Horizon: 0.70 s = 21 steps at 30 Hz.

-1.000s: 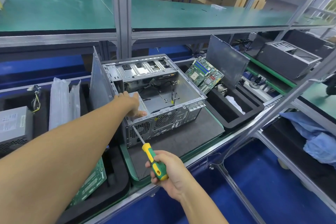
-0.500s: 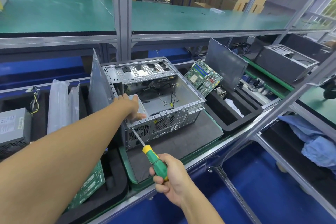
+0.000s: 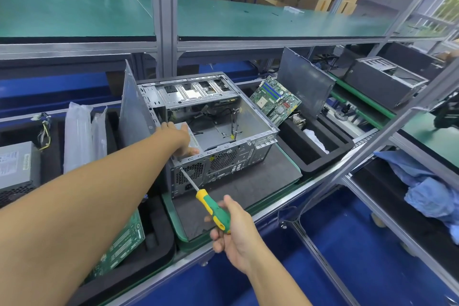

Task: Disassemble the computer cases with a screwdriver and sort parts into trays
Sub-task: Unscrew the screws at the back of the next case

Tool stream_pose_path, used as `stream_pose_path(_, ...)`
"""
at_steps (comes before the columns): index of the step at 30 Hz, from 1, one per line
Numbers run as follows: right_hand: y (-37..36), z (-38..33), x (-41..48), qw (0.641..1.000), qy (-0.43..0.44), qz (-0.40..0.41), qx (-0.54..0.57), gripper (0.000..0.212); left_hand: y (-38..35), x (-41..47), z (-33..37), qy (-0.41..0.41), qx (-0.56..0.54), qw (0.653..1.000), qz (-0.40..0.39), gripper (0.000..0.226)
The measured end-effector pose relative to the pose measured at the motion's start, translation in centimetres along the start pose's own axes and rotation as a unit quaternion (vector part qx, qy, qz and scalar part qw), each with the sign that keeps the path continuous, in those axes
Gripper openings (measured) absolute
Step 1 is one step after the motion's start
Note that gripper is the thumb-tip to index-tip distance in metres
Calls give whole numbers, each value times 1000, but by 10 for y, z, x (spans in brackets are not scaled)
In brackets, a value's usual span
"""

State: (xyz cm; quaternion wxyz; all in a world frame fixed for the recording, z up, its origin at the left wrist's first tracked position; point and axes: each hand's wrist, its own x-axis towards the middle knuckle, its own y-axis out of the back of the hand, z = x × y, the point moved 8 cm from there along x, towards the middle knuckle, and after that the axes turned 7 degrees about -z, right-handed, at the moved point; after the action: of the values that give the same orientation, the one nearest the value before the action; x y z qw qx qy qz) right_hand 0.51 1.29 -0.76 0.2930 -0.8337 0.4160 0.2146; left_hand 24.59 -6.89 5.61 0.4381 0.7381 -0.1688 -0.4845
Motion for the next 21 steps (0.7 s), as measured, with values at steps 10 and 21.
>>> stream_pose_path(10, 0, 0, -6, 992, 112, 54, -33, 26, 5, -19, 17, -101, -230, 952, 174, 31)
stream_pose_path(21, -15, -2, -8, 998, 32, 29, -35, 27, -113, -73, -4, 74, -777, 597, 183, 19)
